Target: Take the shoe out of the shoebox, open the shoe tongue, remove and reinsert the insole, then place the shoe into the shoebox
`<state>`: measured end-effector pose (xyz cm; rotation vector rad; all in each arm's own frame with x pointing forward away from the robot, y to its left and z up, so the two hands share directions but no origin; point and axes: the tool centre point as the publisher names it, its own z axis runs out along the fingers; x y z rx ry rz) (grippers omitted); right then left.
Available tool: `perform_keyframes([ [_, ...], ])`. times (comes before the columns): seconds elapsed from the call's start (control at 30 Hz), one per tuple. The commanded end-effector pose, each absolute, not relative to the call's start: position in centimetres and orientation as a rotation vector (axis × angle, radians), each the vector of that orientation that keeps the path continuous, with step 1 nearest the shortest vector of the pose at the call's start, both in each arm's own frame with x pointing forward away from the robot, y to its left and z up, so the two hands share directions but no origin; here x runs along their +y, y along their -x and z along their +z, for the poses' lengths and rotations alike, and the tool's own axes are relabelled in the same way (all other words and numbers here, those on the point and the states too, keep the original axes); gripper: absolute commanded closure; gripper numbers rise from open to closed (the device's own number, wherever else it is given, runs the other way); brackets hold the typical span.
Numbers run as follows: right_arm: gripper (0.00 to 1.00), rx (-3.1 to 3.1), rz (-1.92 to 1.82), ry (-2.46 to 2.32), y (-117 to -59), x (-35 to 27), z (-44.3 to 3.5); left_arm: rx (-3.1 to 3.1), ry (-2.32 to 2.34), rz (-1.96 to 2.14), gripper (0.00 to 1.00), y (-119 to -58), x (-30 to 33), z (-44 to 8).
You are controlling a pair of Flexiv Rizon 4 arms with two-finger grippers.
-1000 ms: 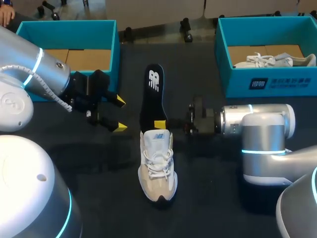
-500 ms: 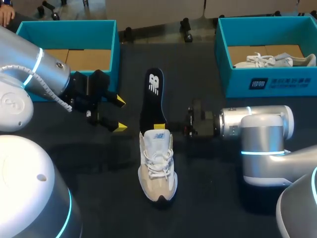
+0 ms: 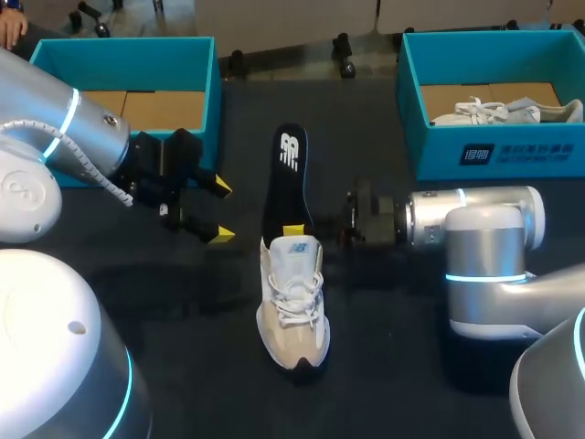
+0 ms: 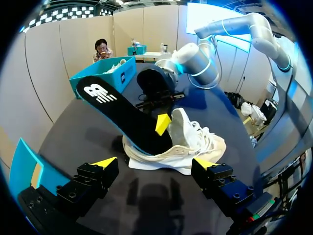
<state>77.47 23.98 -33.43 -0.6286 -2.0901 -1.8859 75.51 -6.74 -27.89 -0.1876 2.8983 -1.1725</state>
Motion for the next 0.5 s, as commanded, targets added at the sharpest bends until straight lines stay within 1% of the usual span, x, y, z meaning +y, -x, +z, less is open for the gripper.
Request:
perform_keyframes([
  [0.03, 0.62, -2.102, -1.878, 0.622, -77.9, 24.0, -32.9, 2.901, 0.188, -1.168, 0.0, -75.6, -6.8, -27.9],
  [0.27, 0.62, -2.11, -1.865, 0.584, -78.9, 24.3, -32.2, 2.901, 0.188, -1.168, 0.0, -75.6, -6.8, -27.9],
  [0.33, 0.64, -2.11, -1.851, 0.573, -79.2, 24.5, -32.1, 2.901, 0.188, -1.168, 0.0, -75.6, -6.8, -27.9],
  [0.37, 0.67, -2.107, -1.841, 0.574, -79.3, 24.6, -32.1, 2.901, 0.188, -1.168, 0.0, -75.6, -6.8, -27.9],
  [0.43, 0.78, -2.095, -1.833, 0.574, -79.3, 24.6, -32.2, 2.901, 0.188, -1.168, 0.0, -75.6, -6.8, -27.9],
  [0.47, 0.85, -2.094, -1.827, 0.574, -79.3, 24.6, -32.3, 2.901, 0.188, -1.168, 0.0, -75.6, -6.8, -27.9],
  [0.5, 0.96, -2.092, -1.82, 0.574, -79.2, 24.6, -32.3, 2.901, 0.188, -1.168, 0.0, -75.6, -6.8, -27.9],
])
